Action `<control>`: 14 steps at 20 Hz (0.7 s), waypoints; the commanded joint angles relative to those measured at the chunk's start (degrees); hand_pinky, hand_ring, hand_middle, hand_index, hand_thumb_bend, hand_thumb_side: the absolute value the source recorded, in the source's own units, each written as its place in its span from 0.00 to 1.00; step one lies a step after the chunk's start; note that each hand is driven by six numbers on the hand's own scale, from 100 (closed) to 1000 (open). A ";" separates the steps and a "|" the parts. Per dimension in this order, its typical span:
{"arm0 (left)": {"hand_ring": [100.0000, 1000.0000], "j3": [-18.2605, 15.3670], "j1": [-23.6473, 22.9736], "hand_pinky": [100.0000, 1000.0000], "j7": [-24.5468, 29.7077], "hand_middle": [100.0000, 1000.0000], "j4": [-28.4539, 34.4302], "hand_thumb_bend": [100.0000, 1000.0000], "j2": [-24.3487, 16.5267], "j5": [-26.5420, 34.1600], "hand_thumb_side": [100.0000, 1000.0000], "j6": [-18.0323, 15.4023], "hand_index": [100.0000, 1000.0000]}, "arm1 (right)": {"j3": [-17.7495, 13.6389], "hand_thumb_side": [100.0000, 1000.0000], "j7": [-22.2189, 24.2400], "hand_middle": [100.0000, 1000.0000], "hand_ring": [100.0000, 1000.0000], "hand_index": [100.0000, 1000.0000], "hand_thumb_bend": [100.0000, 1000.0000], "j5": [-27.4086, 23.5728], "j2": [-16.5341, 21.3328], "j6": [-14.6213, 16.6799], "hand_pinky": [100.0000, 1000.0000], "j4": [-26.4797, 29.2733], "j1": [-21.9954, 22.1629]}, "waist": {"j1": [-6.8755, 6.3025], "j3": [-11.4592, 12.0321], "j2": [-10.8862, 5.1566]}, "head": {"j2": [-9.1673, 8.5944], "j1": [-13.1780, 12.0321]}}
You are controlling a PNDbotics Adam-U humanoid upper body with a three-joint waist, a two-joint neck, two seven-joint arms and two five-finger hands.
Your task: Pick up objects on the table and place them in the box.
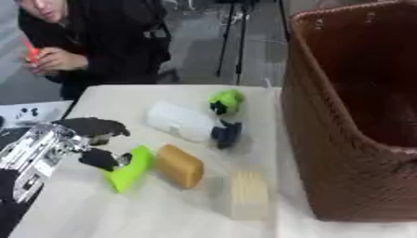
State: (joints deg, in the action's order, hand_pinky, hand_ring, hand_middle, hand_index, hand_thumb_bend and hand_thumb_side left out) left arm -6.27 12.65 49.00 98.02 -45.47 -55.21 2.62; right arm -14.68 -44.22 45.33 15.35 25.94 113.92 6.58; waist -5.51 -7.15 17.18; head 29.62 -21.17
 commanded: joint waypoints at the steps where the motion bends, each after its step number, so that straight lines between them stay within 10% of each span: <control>1: 1.00 -1.31 0.79 1.00 0.37 1.00 -1.24 0.14 -2.90 0.71 0.85 0.04 1.00 | -0.03 0.83 -7.75 0.72 0.73 0.59 0.00 0.32 0.45 7.46 0.78 0.67 0.00 | 0.25 -0.06 -0.87 | -0.33 -0.25; 14: 1.00 -1.41 1.93 1.00 0.60 1.00 -4.72 0.12 -2.44 7.86 1.00 -1.09 1.00 | -0.07 0.83 -7.75 0.72 0.73 0.59 0.00 -0.09 0.17 7.41 0.78 0.67 -0.08 | 0.51 -0.26 -0.64 | -0.72 -0.34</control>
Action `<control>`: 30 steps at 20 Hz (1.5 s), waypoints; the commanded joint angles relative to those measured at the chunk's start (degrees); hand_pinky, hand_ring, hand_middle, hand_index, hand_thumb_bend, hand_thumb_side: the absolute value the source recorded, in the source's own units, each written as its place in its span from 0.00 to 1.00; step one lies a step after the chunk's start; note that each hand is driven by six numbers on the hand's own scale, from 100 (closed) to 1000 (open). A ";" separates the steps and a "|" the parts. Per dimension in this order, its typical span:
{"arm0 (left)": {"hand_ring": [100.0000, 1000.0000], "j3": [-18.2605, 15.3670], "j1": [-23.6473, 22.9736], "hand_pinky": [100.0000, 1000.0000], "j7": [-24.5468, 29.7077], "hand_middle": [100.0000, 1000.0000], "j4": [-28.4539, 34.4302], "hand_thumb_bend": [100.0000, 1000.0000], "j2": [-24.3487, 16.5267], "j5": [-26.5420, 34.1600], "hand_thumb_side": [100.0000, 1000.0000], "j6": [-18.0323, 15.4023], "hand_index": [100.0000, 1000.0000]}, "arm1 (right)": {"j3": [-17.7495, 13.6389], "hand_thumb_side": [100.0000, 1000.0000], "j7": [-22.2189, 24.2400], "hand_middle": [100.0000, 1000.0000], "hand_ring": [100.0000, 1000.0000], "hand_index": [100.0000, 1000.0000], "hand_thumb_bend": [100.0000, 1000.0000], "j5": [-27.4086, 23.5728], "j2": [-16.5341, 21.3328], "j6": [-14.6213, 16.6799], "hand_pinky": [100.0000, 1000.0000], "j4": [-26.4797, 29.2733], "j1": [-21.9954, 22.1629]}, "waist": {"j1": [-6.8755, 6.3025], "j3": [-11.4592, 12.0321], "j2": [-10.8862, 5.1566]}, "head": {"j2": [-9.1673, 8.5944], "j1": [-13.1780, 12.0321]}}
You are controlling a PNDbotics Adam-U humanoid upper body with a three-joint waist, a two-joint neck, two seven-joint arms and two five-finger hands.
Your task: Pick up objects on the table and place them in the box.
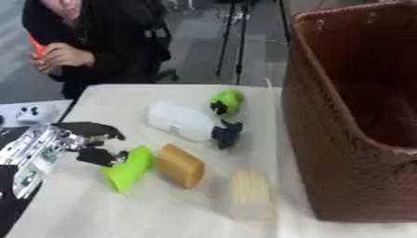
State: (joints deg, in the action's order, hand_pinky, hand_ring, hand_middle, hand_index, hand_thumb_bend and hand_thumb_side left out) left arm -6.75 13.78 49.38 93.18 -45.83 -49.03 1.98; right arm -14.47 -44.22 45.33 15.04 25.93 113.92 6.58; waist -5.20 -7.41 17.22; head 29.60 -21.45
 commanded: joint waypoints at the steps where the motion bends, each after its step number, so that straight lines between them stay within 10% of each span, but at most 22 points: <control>1: 1.00 -0.93 0.91 1.00 0.43 1.00 -0.01 0.12 -2.09 2.35 1.00 -0.59 1.00 | -0.27 0.83 -7.75 0.72 0.73 0.59 0.00 -0.10 0.48 7.40 0.78 0.67 -0.09 | 0.21 0.00 -0.66 | -0.70 -0.06; 30: 1.00 1.86 1.41 1.00 1.19 1.00 -1.60 0.39 0.35 0.52 1.00 -2.44 1.00 | -0.18 0.83 -7.75 0.71 0.73 0.58 0.00 -1.42 0.35 7.52 0.78 0.67 -0.26 | 0.48 -0.10 -0.51 | -1.35 -0.09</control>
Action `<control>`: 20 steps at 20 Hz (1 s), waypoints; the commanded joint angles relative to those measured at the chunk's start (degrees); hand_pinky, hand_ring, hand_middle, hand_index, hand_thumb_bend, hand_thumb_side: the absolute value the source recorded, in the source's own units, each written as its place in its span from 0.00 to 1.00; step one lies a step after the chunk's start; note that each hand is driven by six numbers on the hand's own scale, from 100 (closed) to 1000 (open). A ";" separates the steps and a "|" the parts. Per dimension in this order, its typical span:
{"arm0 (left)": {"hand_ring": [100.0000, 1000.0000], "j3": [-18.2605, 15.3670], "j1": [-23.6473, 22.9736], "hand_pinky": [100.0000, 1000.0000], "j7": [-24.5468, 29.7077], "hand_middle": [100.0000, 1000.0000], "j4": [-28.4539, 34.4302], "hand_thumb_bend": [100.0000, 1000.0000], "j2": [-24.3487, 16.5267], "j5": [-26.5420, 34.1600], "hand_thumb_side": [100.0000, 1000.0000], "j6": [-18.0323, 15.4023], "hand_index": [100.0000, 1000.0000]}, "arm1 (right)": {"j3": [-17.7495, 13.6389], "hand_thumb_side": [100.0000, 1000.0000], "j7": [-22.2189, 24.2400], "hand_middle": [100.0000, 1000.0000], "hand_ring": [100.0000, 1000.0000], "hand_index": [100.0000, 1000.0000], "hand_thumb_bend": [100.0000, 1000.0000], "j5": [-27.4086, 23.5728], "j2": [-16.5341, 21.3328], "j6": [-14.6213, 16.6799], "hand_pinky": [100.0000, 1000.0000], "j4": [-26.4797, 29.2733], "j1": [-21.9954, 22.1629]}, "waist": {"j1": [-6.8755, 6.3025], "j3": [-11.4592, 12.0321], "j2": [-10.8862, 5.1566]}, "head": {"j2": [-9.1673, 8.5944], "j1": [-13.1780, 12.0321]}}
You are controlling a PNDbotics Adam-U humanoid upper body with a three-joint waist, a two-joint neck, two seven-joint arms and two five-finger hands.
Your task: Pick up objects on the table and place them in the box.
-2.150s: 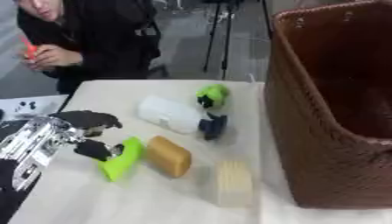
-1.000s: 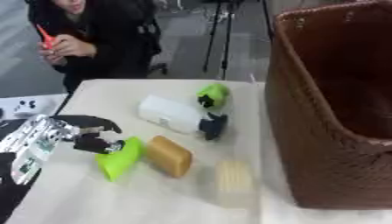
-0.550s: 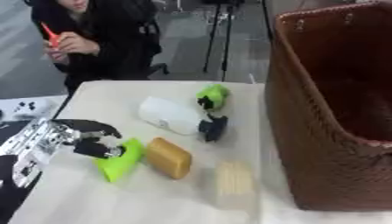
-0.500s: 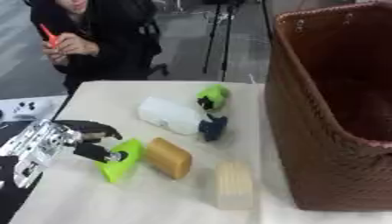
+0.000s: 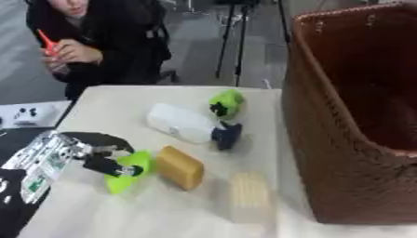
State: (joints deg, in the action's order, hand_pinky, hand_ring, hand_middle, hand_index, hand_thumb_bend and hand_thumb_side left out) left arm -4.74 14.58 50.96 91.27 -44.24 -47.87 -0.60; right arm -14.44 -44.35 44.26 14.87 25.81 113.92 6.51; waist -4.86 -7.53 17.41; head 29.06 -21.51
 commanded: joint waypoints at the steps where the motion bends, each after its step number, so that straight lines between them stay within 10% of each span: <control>1: 1.00 -0.08 0.61 1.00 -0.57 1.00 0.35 0.39 -1.17 -1.20 1.00 0.25 1.00 | -0.20 0.83 -7.62 0.71 0.73 0.58 0.00 -0.37 0.49 7.66 0.78 0.67 -0.20 | 0.15 0.03 -0.68 | -0.82 0.02; 20: 1.00 1.83 0.83 1.00 -1.09 1.00 -0.13 0.45 -0.50 -9.62 0.90 -0.06 1.00 | -0.16 0.86 -7.62 0.71 0.72 0.57 0.00 -1.71 0.56 9.10 0.78 0.67 -0.61 | 0.25 -0.03 -0.30 | -0.91 -0.13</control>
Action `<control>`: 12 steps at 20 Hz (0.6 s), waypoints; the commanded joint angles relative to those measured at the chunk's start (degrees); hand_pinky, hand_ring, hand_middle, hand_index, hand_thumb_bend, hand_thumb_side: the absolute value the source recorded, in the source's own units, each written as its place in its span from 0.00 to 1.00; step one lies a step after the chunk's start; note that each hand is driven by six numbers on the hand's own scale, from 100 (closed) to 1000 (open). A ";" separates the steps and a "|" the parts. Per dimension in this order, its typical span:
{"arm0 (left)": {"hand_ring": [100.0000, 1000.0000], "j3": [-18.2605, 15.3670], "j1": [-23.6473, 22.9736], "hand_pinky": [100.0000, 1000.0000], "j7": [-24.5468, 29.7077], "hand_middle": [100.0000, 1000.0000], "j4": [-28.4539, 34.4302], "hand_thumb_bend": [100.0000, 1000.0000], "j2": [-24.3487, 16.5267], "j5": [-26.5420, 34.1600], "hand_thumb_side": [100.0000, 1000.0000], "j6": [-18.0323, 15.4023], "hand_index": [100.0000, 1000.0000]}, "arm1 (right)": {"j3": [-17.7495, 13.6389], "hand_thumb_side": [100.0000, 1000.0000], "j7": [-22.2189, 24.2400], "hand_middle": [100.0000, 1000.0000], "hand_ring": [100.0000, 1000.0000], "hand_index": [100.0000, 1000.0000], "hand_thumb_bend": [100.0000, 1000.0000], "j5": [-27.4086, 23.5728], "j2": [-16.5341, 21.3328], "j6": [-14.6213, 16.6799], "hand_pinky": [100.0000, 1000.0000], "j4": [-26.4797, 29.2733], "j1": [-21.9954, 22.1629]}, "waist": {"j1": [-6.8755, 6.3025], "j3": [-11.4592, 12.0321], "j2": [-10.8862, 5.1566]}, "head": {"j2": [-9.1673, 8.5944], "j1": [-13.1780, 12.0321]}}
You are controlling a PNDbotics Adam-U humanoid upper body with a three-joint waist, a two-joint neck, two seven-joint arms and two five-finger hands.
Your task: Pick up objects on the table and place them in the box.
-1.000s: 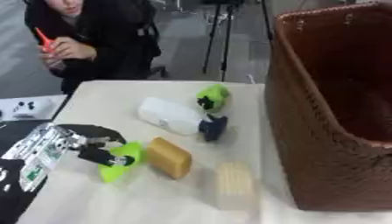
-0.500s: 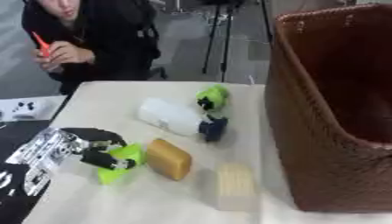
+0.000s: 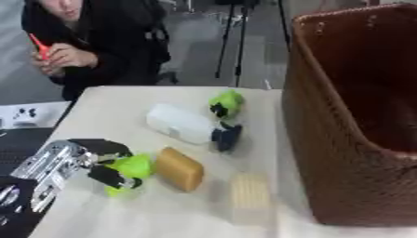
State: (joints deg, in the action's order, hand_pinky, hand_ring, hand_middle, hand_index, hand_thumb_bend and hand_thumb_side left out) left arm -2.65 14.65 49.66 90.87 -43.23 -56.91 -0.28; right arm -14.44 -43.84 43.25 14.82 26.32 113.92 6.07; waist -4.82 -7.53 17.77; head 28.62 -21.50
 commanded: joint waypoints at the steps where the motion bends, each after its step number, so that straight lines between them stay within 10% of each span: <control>1: 1.00 -0.21 0.79 1.00 0.31 1.00 0.19 0.45 -1.43 -0.67 0.90 -0.48 1.00 | -0.20 0.86 -8.13 0.71 0.72 0.57 0.00 -0.82 0.61 8.69 0.78 0.67 -0.19 | 0.21 -0.04 -0.64 | -0.49 -0.10; 12: 1.00 0.30 1.34 1.00 -0.23 0.94 -0.26 0.34 -1.12 -2.02 0.81 -1.08 1.00 | -0.59 0.86 -8.13 0.71 0.72 0.57 0.00 -1.90 0.82 9.35 0.78 0.67 -0.17 | 0.26 -0.18 -0.76 | -0.85 0.01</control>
State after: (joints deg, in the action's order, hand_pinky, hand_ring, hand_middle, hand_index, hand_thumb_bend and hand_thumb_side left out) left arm -1.97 15.21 49.82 90.37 -43.18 -58.52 -1.29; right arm -14.48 -43.40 41.96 14.82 26.76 113.92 6.04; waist -4.80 -7.72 17.83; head 28.46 -21.50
